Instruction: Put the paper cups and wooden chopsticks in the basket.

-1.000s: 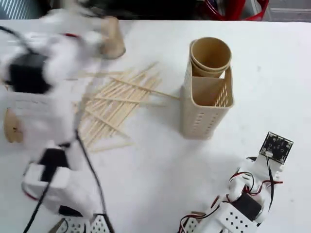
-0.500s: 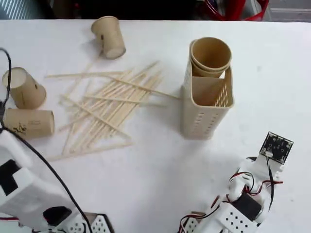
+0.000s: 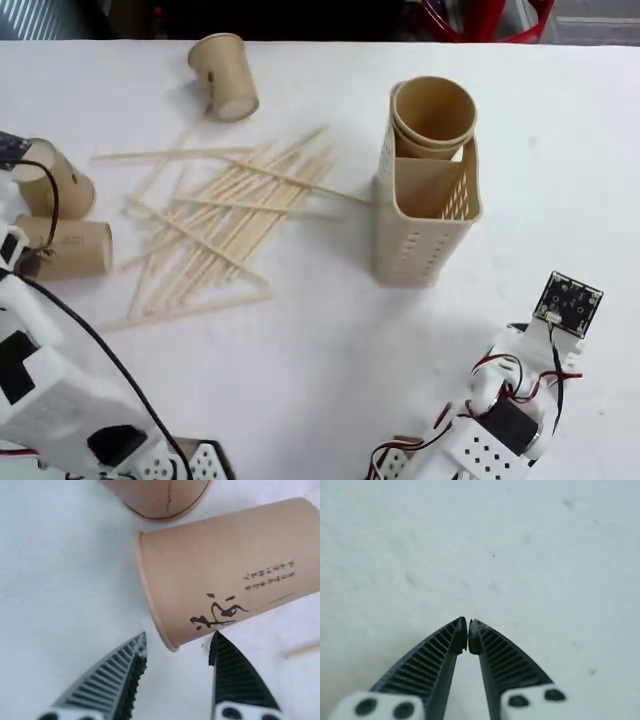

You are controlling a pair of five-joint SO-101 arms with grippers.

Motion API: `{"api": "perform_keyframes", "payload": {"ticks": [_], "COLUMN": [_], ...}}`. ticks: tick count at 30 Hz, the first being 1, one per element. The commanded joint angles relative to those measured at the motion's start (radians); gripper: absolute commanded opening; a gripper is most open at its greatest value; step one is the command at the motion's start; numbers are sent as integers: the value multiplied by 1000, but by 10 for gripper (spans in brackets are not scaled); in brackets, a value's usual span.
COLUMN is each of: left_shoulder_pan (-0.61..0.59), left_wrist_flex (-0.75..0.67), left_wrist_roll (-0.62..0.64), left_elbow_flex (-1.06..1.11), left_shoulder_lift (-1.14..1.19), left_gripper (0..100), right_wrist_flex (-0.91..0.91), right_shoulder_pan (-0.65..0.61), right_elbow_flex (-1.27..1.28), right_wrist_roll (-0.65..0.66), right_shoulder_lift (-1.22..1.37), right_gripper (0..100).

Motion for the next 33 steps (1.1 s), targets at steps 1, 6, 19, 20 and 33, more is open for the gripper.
{"api": "perform_keyframes", "payload": {"ticks": [1, 6, 19, 20, 33], "left_shoulder_pan": [50, 76, 111, 111, 177], "left_wrist_flex": [-14, -5, -5, -2, 408], "left_wrist_roll": [-12, -12, -9, -9, -12], "left_elbow_flex": [-34, -126, -143, -143, -233], "left_shoulder_lift": [42, 185, 237, 237, -76], "left_gripper": [214, 212, 75, 59, 23], "right_wrist_flex": [-10, -10, -10, -10, -10], "right_shoulder_pan": [7, 7, 7, 7, 7], "right_elbow_flex": [6, 6, 6, 6, 6], "right_wrist_roll": [12, 12, 12, 12, 12], "right_shoulder_lift": [7, 7, 7, 7, 7], "right_gripper": [21, 21, 21, 21, 21]}}
